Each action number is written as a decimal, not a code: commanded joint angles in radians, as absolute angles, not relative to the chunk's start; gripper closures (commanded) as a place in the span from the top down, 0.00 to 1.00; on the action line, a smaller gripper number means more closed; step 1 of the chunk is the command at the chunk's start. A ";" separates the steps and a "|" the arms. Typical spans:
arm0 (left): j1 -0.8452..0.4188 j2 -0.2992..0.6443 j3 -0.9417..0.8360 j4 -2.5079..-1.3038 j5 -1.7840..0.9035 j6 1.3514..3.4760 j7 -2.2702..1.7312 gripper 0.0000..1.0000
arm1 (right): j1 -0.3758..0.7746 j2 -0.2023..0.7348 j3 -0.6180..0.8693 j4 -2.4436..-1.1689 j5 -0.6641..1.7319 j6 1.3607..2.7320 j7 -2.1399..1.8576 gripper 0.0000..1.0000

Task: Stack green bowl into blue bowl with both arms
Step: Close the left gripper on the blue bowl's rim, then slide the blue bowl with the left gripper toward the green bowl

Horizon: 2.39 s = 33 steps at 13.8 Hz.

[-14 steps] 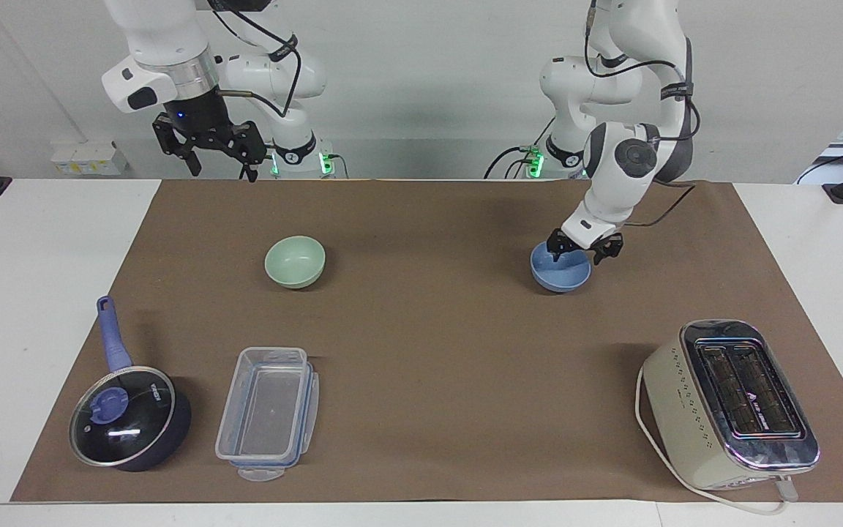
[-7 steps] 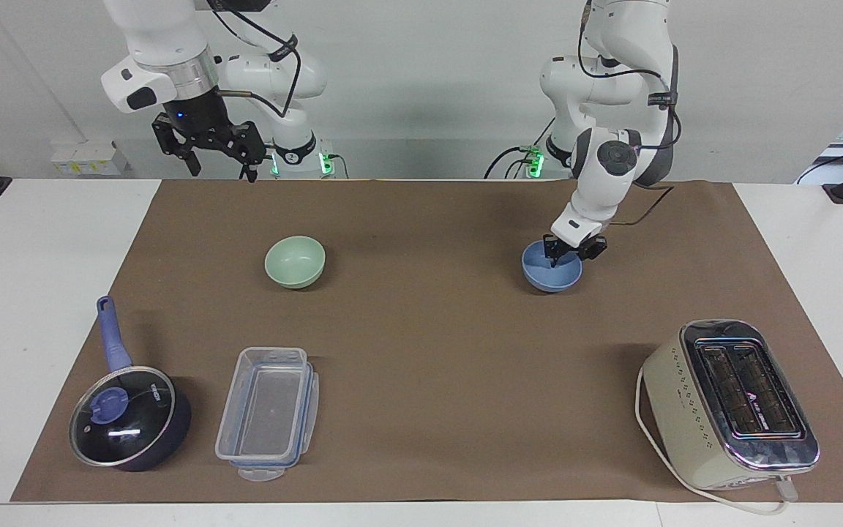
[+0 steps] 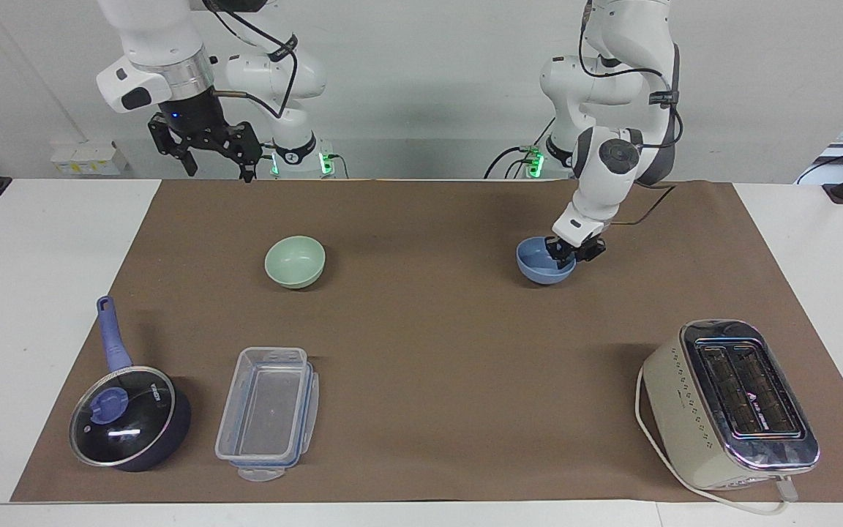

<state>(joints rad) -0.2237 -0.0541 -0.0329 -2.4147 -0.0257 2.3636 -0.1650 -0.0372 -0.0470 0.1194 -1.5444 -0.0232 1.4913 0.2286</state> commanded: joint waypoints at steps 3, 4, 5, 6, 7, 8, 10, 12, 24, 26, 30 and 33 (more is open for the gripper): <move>-0.187 0.017 -0.032 -2.211 -0.044 2.160 -0.133 0.00 | -0.055 -0.046 0.123 -1.540 -0.020 1.477 0.202 1.00; -0.190 0.037 -0.032 -2.168 -0.066 2.129 -0.133 0.00 | -0.055 -0.046 0.123 -1.539 -0.020 1.477 0.202 1.00; -0.196 0.044 -0.032 -2.149 -0.081 2.116 -0.133 0.00 | -0.057 -0.046 0.123 -1.540 -0.020 1.477 0.202 1.00; -0.201 0.052 -0.037 -2.140 -0.098 2.115 -0.133 0.00 | -0.063 -0.046 0.123 -1.540 -0.020 1.477 0.202 1.00; -0.202 0.057 -0.040 -2.135 -0.124 2.117 -0.132 0.00 | -0.067 -0.046 0.123 -1.540 -0.020 1.477 0.201 1.00; -0.202 0.058 -0.043 -2.135 -0.165 2.117 -0.130 0.00 | -0.069 -0.046 0.123 -1.540 -0.020 1.476 0.202 1.00; -0.242 0.055 -0.048 -2.138 -0.222 2.128 -0.082 0.00 | -0.071 -0.046 0.123 -1.540 -0.020 1.476 0.202 1.00; -0.293 0.055 -0.048 -2.143 -0.287 2.161 -0.077 0.00 | -0.071 -0.046 0.123 -1.540 -0.021 1.476 0.202 1.00; -0.587 0.067 -0.044 -2.287 -0.302 2.428 -0.235 0.00 | -0.071 -0.046 0.123 -1.542 -0.021 1.476 0.201 1.00; -0.592 0.104 -0.044 -2.292 -0.302 2.456 -0.235 0.00 | -0.071 -0.046 0.123 -1.540 -0.021 1.474 0.201 1.00; -0.585 0.129 -0.041 -2.266 -0.302 2.447 -0.232 1.00 | -0.071 -0.048 0.123 -1.542 -0.021 1.474 0.174 1.00; -0.519 0.101 -0.034 -2.225 -0.293 2.334 -0.230 1.00 | -0.071 -0.048 0.123 -1.542 -0.021 1.474 0.158 1.00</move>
